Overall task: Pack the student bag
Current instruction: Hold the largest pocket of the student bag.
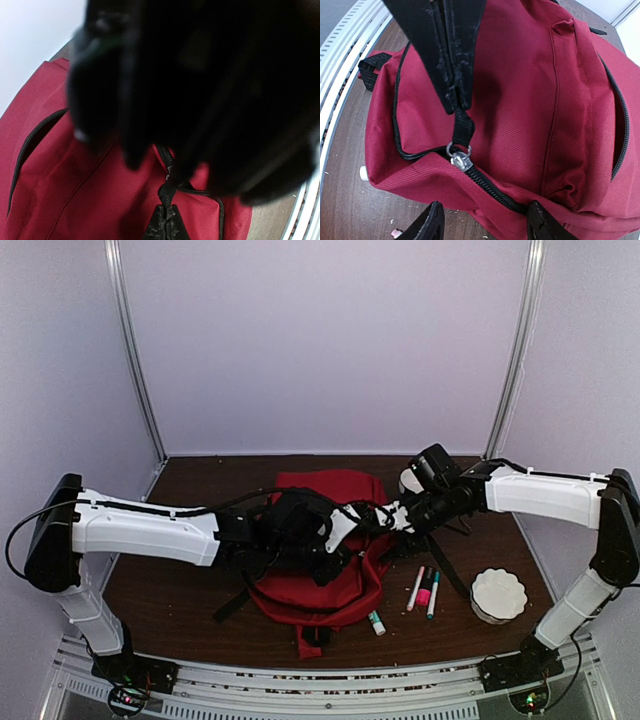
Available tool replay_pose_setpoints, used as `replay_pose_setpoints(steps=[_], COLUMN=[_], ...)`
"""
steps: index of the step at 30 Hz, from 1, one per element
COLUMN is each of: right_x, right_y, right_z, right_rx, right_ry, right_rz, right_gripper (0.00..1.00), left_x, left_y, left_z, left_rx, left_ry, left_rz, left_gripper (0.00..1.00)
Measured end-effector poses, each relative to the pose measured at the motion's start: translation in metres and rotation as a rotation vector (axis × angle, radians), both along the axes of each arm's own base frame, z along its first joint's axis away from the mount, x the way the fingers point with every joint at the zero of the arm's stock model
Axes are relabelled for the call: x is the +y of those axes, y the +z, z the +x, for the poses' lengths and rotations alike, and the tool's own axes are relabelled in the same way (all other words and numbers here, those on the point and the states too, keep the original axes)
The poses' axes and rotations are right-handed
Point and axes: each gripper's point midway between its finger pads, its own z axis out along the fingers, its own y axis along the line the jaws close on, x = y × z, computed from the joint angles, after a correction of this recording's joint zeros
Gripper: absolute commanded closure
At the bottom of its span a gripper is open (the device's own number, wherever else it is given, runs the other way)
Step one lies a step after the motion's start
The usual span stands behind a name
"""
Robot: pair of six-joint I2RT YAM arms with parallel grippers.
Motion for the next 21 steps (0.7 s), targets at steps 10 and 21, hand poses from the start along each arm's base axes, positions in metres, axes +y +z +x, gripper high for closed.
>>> replay_pose_setpoints(steps=[10,21], right_x=[0.014,-0.009], right_y=[-0.013,-0.016], right_z=[0.002,0.024], right_rx=[-0.048,-0.049], right_ry=[0.033,-0.062], right_rz=[-0.043,-0.044], right_gripper=[0.77,0.99], left_x=[-0.002,0.002], left_y=[0.002,-0.004], left_z=[0.0,-0.005], left_rx=[0.002,0.013], left_ry=[-0.002,0.006], left_rz=[-0.02,0.008], left_gripper=[1.0,1.0])
